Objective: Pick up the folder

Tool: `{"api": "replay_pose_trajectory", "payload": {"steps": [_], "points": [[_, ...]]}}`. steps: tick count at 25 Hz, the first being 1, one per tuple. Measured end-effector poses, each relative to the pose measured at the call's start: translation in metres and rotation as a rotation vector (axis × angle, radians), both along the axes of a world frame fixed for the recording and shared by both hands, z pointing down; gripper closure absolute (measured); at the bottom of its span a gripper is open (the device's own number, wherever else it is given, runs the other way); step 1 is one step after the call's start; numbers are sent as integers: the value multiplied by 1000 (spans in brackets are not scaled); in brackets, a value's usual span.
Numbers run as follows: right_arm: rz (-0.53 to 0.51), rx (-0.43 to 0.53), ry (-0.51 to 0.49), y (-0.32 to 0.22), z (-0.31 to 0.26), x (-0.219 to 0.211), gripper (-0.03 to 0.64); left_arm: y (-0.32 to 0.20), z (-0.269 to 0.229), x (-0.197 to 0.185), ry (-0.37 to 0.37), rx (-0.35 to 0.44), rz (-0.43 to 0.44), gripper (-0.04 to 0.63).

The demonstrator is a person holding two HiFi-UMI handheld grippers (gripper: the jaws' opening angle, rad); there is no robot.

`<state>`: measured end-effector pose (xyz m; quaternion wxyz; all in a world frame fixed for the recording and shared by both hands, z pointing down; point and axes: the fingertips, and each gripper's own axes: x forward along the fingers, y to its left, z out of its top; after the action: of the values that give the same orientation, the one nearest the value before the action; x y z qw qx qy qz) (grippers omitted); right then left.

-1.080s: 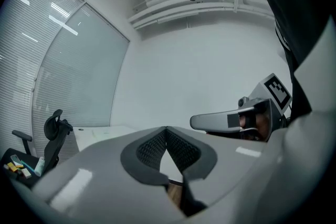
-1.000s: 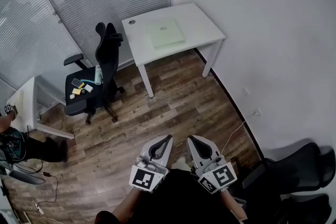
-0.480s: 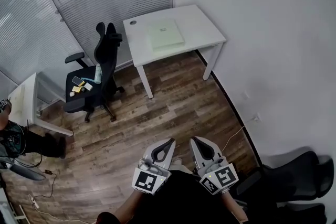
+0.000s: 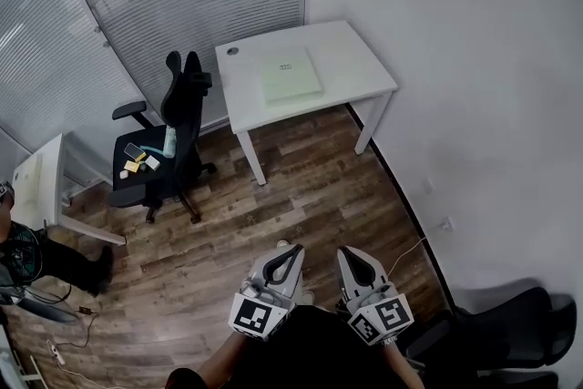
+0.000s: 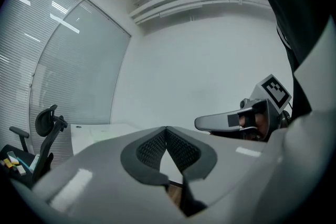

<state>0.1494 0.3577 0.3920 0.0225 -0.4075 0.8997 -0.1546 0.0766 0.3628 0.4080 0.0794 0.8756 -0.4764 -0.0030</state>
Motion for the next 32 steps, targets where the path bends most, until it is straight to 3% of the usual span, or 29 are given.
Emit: {"api": "replay_pose_trajectory", "payload": {"steps": [9, 20, 32], "points": [[-26, -25, 22, -83, 2, -16, 618, -85, 6, -20, -6, -29, -29, 589], [-29, -22, 51, -186, -2, -58, 618, -204, -4, -64, -9, 29, -32, 589], [-40, -47, 97, -246, 14, -92, 618, -273, 6, -106, -5, 7, -89, 589]]}}
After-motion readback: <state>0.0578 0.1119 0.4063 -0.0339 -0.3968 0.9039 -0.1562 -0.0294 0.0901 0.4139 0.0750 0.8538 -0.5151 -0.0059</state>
